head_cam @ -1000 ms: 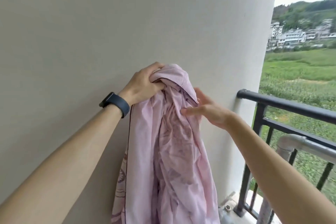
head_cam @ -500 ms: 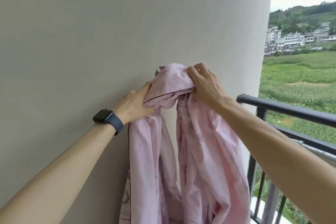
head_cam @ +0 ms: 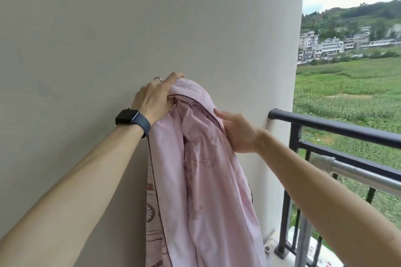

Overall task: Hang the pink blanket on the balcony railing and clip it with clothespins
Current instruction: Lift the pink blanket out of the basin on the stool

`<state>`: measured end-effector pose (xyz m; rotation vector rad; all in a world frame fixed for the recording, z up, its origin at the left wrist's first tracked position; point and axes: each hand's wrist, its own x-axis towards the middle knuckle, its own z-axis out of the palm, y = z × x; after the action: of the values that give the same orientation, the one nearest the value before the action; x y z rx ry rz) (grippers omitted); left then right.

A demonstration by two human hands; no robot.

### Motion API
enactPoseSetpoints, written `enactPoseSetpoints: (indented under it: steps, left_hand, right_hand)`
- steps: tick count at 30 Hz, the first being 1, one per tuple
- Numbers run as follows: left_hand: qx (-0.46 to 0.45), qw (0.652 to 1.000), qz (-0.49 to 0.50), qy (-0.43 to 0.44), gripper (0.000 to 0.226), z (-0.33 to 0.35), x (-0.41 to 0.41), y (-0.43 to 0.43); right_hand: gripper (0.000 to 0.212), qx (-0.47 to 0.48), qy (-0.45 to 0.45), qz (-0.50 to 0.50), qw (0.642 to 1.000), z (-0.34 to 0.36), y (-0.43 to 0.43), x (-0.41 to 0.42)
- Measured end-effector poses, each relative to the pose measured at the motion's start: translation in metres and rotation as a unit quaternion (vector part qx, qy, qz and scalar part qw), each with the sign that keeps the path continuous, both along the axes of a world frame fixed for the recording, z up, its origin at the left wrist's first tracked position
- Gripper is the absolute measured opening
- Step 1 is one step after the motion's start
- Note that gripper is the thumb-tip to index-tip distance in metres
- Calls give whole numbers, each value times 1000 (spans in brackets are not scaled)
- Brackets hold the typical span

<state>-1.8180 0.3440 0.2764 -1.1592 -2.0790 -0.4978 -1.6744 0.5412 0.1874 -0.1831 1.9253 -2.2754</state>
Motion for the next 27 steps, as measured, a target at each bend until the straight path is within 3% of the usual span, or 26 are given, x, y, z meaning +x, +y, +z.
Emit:
enactPoseSetpoints:
  steps: [2, 4, 6, 8, 10, 13, 14, 17, 20, 23, 27]
  left_hand:
    - [-1, 1000, -2, 3, 63, 2, 2, 3]
    - [-19, 1000, -9, -3, 63, 2, 3, 4]
    - [-43, 999, -12, -3, 64, 2, 3, 2]
    - [-65, 998, -6, 3, 66, -2, -2, -5]
    - [-82, 997, 4, -3, 64, -7, -11, -16]
    - [-88, 995, 3, -51, 59, -14, -18, -22]
    - [-83, 994, -6, -74, 59, -15, -17, -19]
    - [-67, 989, -39, -127, 65, -17, -9, -3]
    - [-53, 983, -81, -156, 76, -17, -1, 14]
    - [-61, 976, -121, -169, 76, -14, 11, 34]
    - [-61, 962, -168, -207, 74, -19, 41, 64]
  right_hand:
    - [61, -20, 21, -39, 999, -9, -8, -5]
    - [69, 18, 22, -95, 995, -26, -18, -10]
    - [70, 113, 31, -163, 980, -37, -28, -13]
    - [51, 221, 72, -208, 950, -33, -30, -10]
    - [40, 332, 112, -264, 899, -15, -19, -7]
    - [38, 528, 152, -372, 748, 28, 9, -9]
    - [38, 562, 173, -395, 706, 42, 18, -11]
    - [48, 620, 222, -414, 629, 73, 37, -15]
    - [59, 714, 217, -428, 510, 81, 56, -11]
    - [67, 748, 207, -430, 461, 78, 75, 4]
    - [68, 764, 181, -427, 449, 76, 102, 43]
